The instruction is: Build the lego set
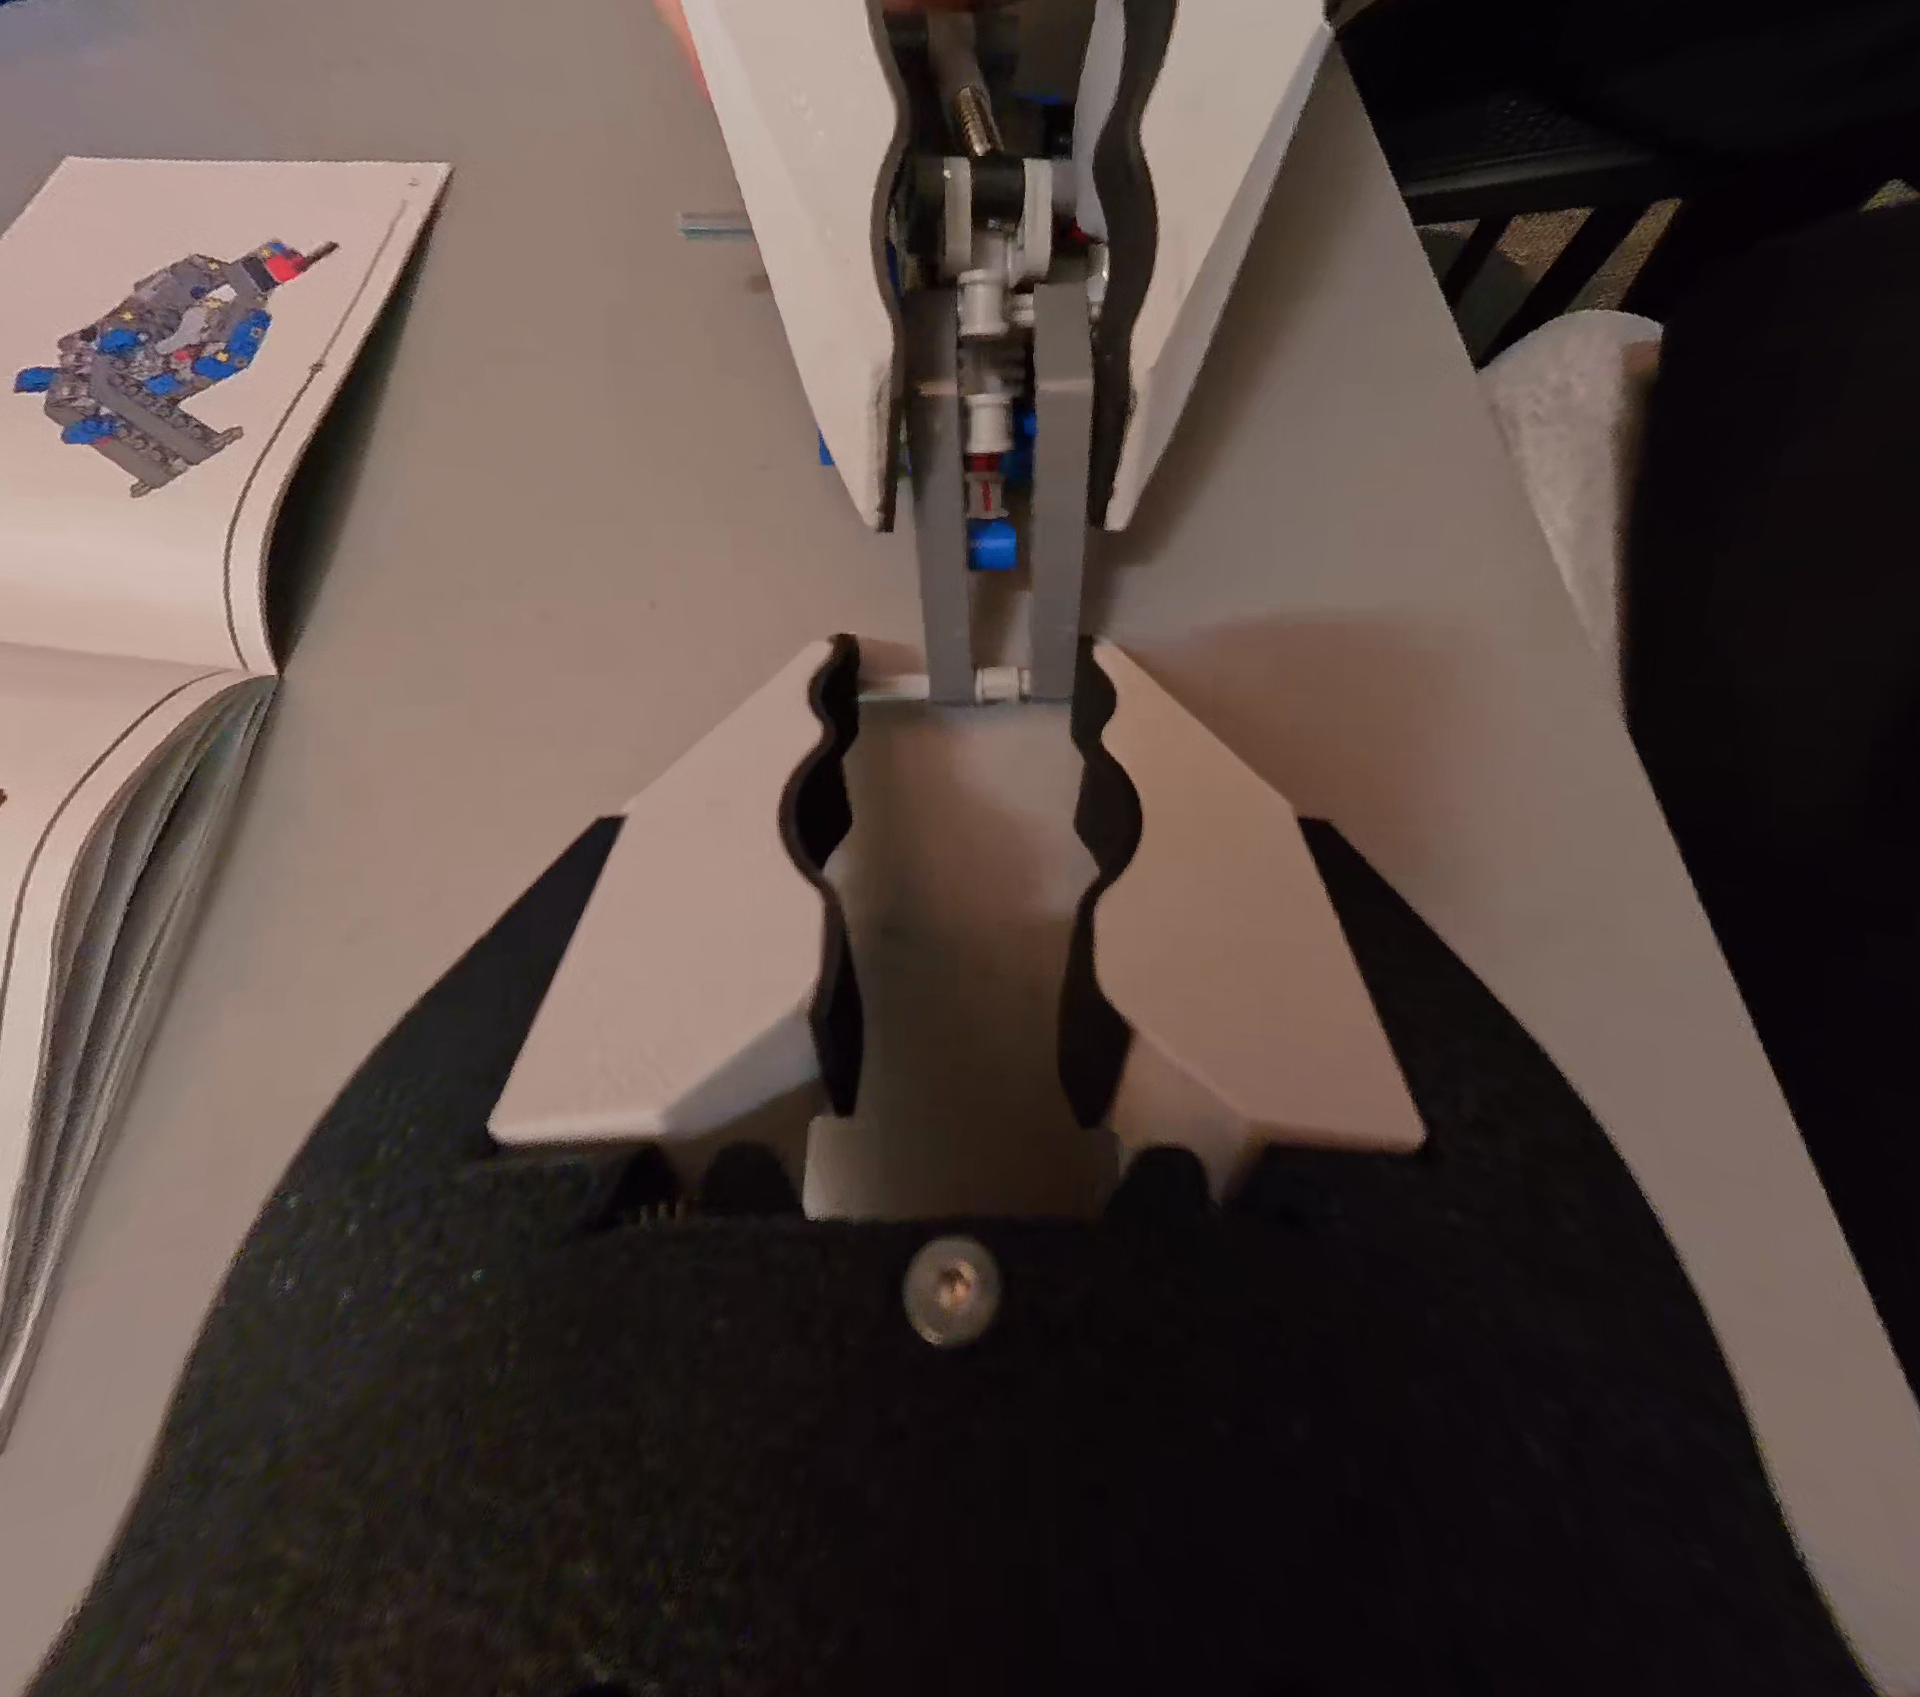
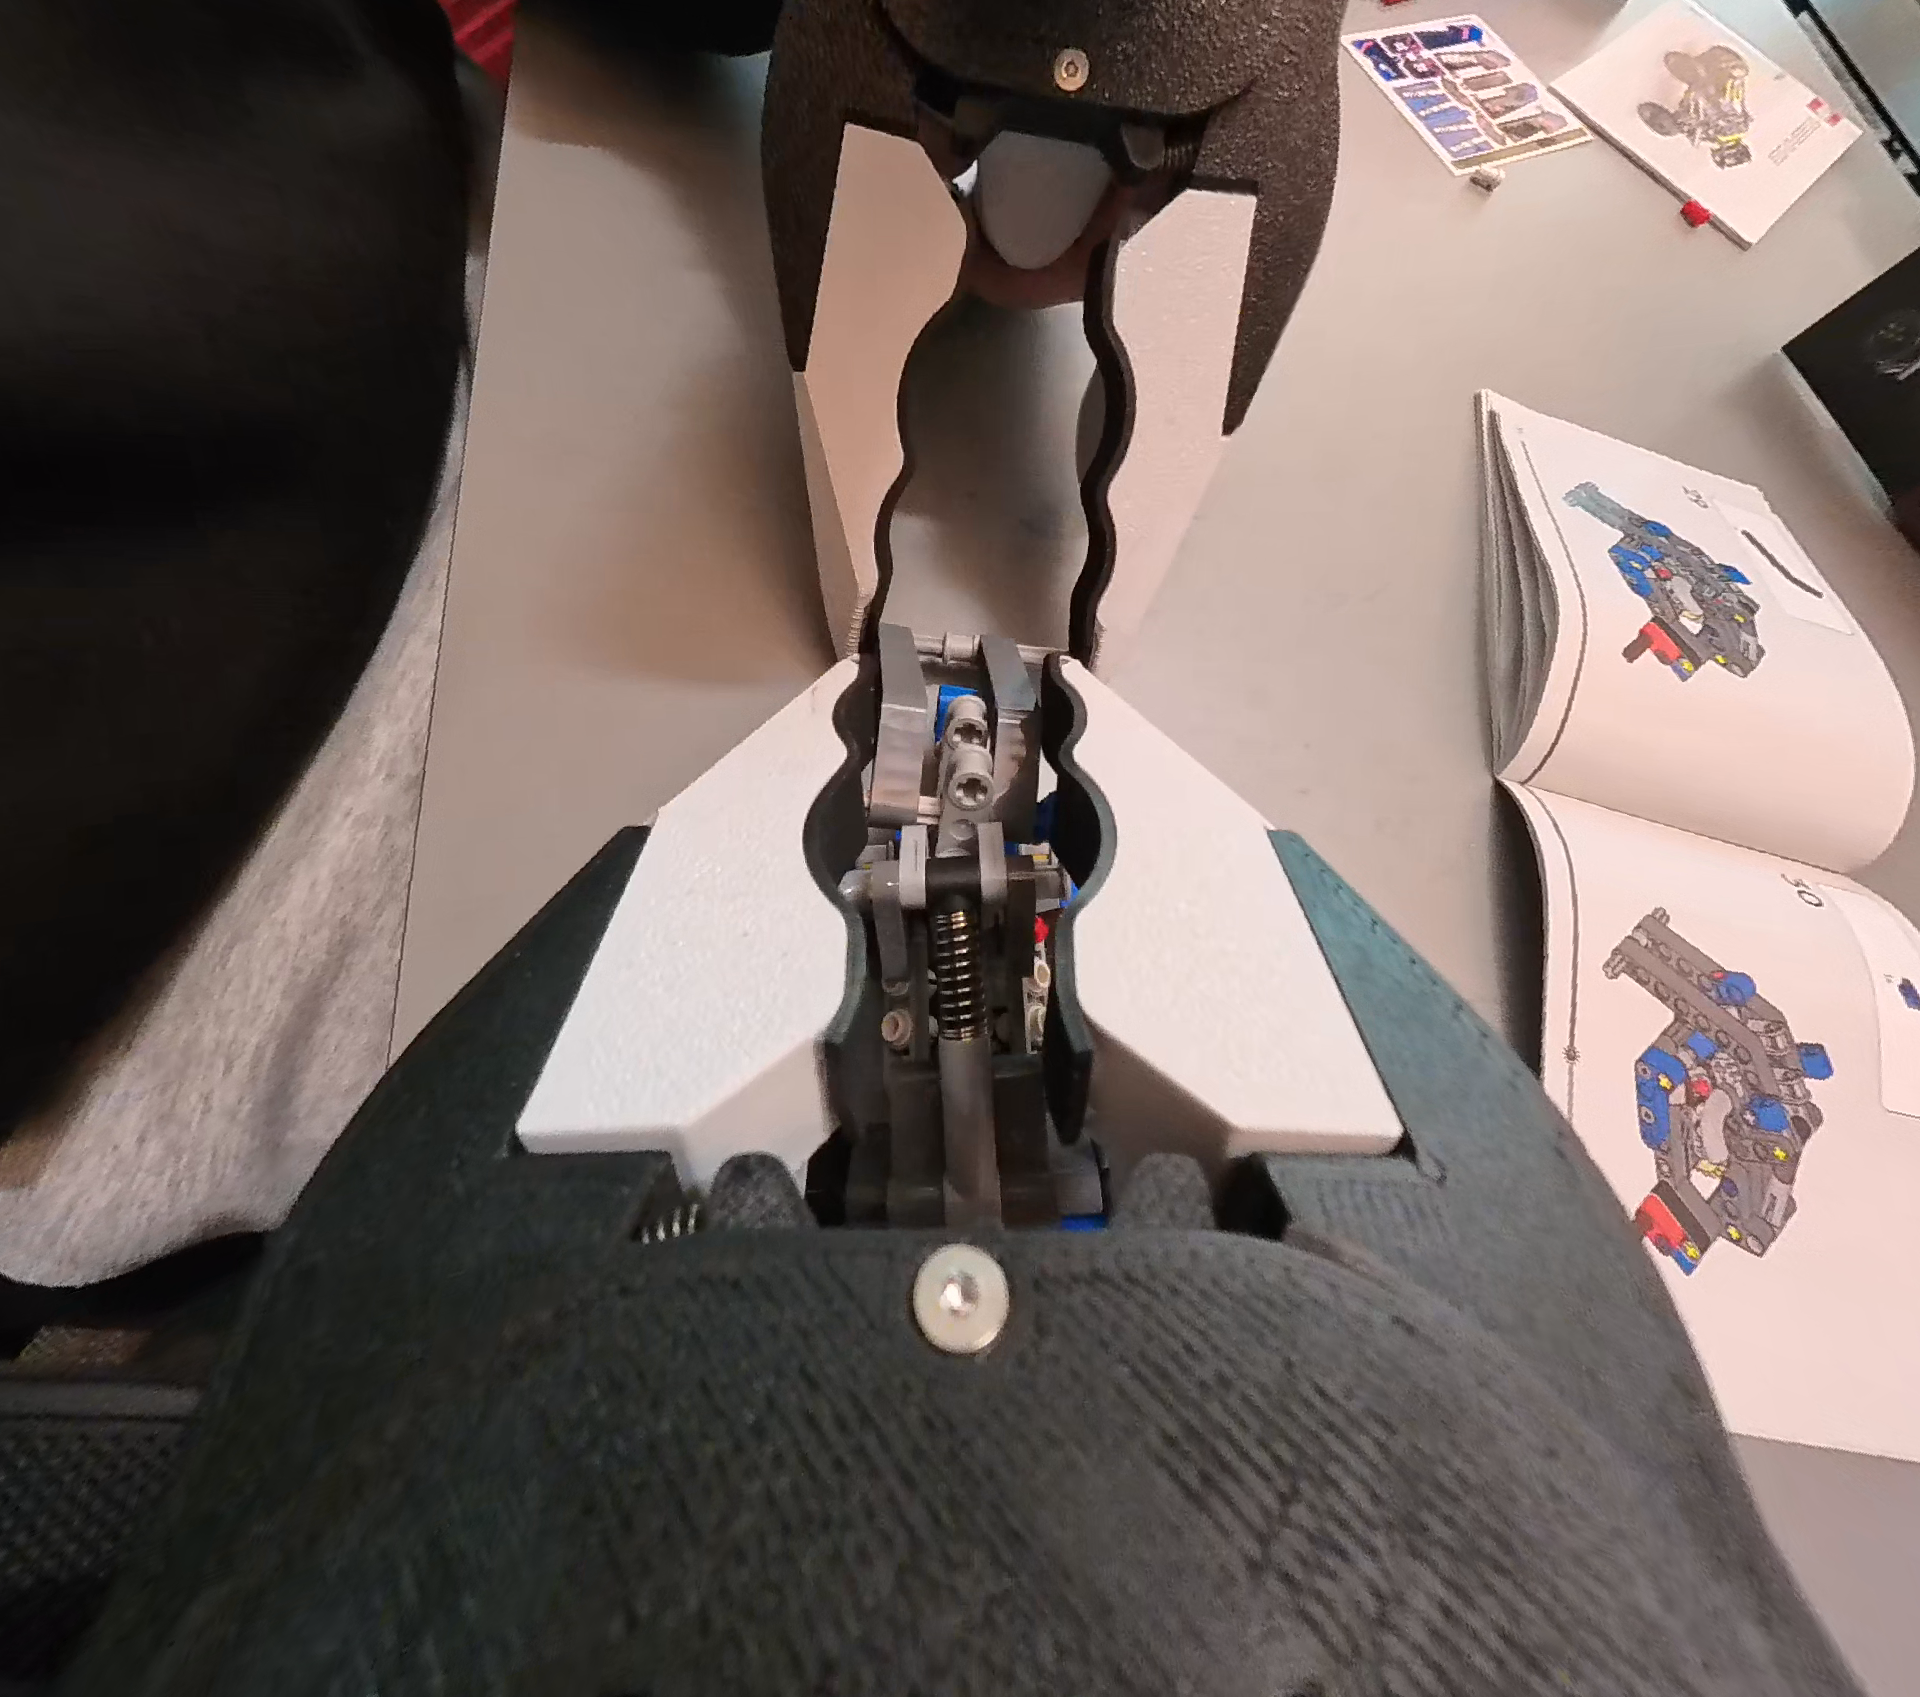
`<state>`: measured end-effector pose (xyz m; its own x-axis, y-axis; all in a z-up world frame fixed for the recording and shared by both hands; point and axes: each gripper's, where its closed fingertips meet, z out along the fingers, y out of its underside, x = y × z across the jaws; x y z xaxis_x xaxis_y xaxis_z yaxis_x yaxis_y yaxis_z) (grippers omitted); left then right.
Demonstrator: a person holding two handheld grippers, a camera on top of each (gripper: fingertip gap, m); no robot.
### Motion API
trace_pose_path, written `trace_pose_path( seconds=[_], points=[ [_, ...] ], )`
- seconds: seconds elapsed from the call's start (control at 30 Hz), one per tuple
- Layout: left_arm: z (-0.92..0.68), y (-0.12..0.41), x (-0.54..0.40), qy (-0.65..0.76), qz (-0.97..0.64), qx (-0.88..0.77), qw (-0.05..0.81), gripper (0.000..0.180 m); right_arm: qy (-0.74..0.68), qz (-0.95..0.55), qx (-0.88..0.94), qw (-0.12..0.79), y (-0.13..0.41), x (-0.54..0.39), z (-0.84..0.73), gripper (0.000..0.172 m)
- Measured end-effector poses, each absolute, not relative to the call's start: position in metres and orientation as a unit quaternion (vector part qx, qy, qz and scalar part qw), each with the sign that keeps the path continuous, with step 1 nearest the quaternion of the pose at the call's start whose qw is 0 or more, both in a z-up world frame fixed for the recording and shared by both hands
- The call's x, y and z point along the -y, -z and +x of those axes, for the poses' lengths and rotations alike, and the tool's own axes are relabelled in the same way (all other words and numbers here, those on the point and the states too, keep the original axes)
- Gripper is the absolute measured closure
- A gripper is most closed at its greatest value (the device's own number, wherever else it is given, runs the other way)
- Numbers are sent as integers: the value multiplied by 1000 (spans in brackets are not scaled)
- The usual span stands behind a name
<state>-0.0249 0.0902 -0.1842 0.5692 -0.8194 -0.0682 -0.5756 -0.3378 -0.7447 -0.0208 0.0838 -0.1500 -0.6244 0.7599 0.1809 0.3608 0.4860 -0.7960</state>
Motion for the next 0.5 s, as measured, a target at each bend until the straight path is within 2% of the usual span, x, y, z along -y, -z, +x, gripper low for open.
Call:
trace_pose_path(
  seconds=[0.37,0.5],
  points=[
    [-27,183,-88,154,-801,-434,384,136,-373,-339,821,268,150,-84,-20,143],
    [-25,183,-87,163,-805,-428,377,141,-377,-336,821,267,150,-83,-20,143]
  ],
)
